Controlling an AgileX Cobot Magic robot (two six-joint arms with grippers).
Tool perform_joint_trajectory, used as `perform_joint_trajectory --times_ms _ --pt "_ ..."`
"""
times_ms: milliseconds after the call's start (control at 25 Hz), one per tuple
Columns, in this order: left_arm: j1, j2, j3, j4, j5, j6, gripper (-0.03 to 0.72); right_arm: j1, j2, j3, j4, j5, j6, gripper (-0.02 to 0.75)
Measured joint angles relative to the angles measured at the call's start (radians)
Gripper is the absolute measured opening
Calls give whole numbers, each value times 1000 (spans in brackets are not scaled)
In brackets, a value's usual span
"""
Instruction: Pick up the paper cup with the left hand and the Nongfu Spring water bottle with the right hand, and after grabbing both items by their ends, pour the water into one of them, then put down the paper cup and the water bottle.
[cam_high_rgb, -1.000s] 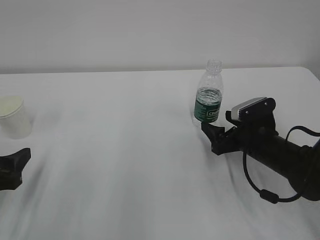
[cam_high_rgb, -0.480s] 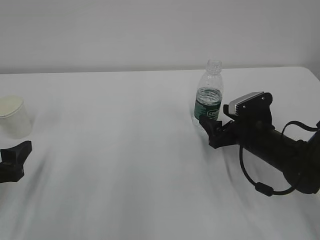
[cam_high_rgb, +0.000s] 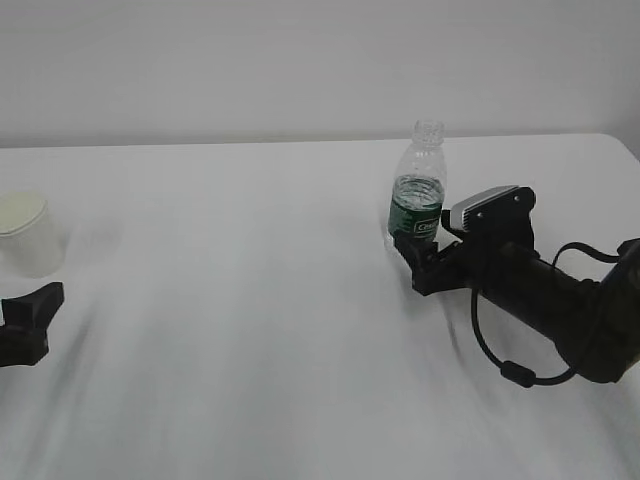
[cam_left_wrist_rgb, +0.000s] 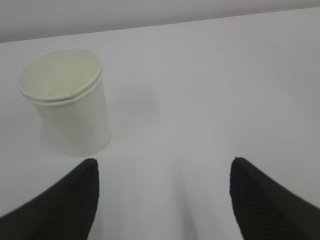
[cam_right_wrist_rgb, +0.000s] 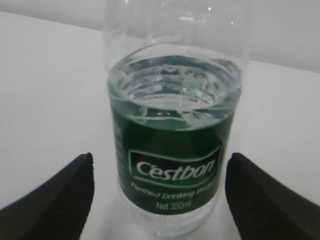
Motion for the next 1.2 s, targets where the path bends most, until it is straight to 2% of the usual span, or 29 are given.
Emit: perform_joint_trajectory --times_ms 1200 --pt "0 0 0 0 0 19 587 3 48 -136 -27 62 40 625"
